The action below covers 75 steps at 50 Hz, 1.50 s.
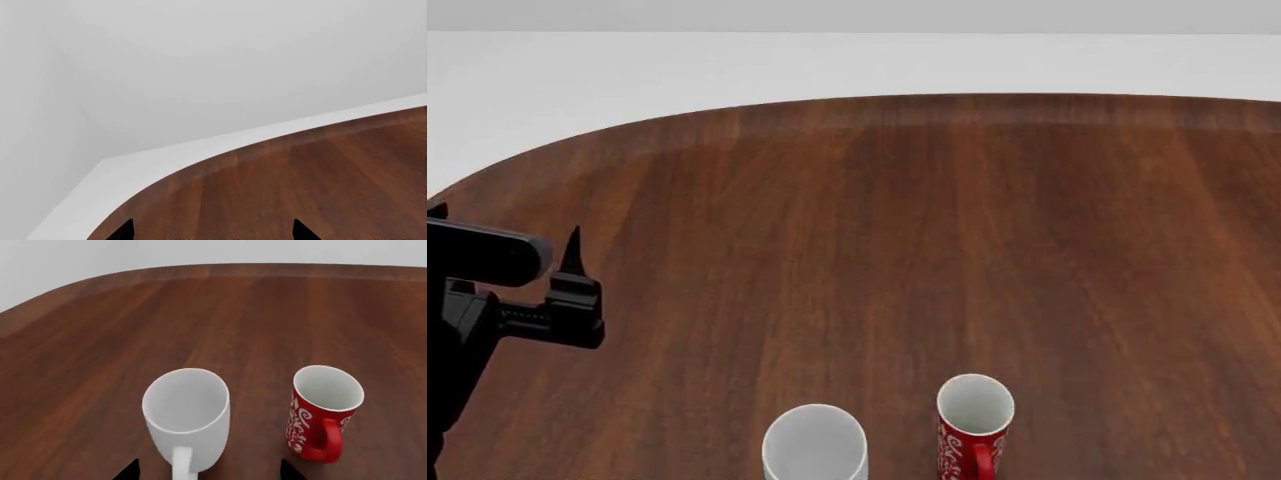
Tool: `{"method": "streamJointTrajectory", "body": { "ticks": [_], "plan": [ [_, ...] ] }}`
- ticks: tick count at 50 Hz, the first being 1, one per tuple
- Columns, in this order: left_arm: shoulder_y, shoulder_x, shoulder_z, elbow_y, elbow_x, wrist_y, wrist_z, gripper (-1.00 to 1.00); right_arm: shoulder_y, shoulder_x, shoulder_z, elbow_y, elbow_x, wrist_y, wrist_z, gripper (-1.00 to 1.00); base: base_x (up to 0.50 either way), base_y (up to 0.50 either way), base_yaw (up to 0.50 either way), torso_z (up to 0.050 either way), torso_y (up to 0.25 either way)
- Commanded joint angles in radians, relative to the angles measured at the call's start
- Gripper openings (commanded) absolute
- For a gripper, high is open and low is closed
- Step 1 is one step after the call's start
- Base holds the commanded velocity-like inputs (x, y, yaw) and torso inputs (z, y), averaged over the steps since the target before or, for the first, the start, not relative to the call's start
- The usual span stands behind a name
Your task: Put the white mug on the plate.
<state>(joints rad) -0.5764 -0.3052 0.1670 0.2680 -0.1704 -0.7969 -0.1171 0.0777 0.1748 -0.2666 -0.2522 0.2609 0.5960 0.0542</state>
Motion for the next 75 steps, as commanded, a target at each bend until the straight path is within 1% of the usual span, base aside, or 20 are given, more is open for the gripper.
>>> {"method": "streamJointTrajectory", "body": {
  "ticks": [1,28,58,75],
  "plan": [
    [0.003,-0.004,-0.003,0.015,-0.008,-0.01,-0.002,1.0,0.037,-0.011,-0.042,0.107,-0.016,-0.036,-0.018,1.0,0.0,0.0,0.0,0.0,0.0],
    [0.016,-0.01,-0.001,0.024,-0.018,-0.006,-0.008,1.0,0.175,-0.071,-0.121,0.445,-0.042,-0.16,-0.063,1.0,0.0,0.0,0.0,0.0,0.0],
    [0.015,-0.014,0.005,0.046,-0.029,-0.019,-0.016,1.0,0.203,-0.095,-0.143,0.602,0.006,-0.236,-0.075,1.0,0.0,0.0,0.0,0.0,0.0],
    [0.014,-0.016,0.015,0.066,-0.033,-0.032,-0.021,1.0,0.264,-0.11,-0.16,0.745,0.014,-0.306,-0.086,1.0,0.0,0.0,0.0,0.0,0.0]
  ]
}}
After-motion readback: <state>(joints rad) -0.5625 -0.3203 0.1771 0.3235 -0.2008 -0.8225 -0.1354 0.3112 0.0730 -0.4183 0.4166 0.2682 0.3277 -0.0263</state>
